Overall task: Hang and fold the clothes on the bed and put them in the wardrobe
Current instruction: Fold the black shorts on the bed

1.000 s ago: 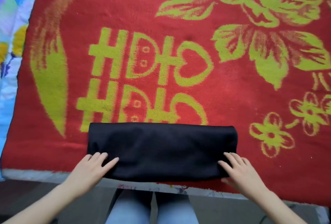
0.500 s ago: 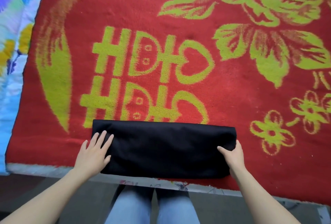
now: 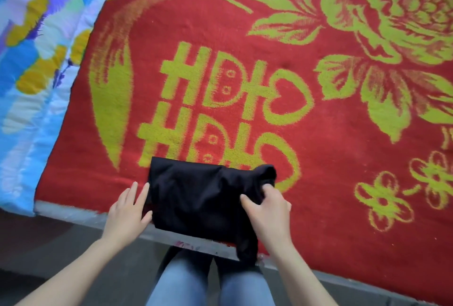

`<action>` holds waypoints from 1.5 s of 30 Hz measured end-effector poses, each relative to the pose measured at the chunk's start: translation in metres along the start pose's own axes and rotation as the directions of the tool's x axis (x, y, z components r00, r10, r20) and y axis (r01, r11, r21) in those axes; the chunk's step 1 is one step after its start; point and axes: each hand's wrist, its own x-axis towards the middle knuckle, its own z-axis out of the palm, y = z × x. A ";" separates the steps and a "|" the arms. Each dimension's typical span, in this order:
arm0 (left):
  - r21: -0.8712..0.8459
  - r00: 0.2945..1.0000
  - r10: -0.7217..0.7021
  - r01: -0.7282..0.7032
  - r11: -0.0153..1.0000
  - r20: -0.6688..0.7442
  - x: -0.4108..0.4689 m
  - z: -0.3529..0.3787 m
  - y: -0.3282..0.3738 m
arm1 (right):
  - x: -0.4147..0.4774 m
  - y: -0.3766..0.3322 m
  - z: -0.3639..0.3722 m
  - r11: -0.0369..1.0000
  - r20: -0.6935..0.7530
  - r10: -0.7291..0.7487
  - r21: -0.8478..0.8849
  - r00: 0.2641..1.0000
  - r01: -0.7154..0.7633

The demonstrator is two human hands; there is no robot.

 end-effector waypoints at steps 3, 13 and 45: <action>-0.043 0.998 -0.053 0.053 0.998 -0.014 -0.012 -0.001 -0.013 | -0.009 -0.056 0.060 0.963 0.107 -0.219 -0.139 0.970 0.233; -0.043 0.908 0.091 -0.119 0.992 -0.409 -0.030 0.007 -0.019 | -0.021 -0.016 0.123 0.744 0.189 -0.522 -0.375 0.831 0.553; 0.301 0.805 0.588 -0.581 0.756 0.077 0.009 0.026 0.023 | 0.028 0.053 0.149 0.360 0.483 -0.449 -0.672 0.752 0.647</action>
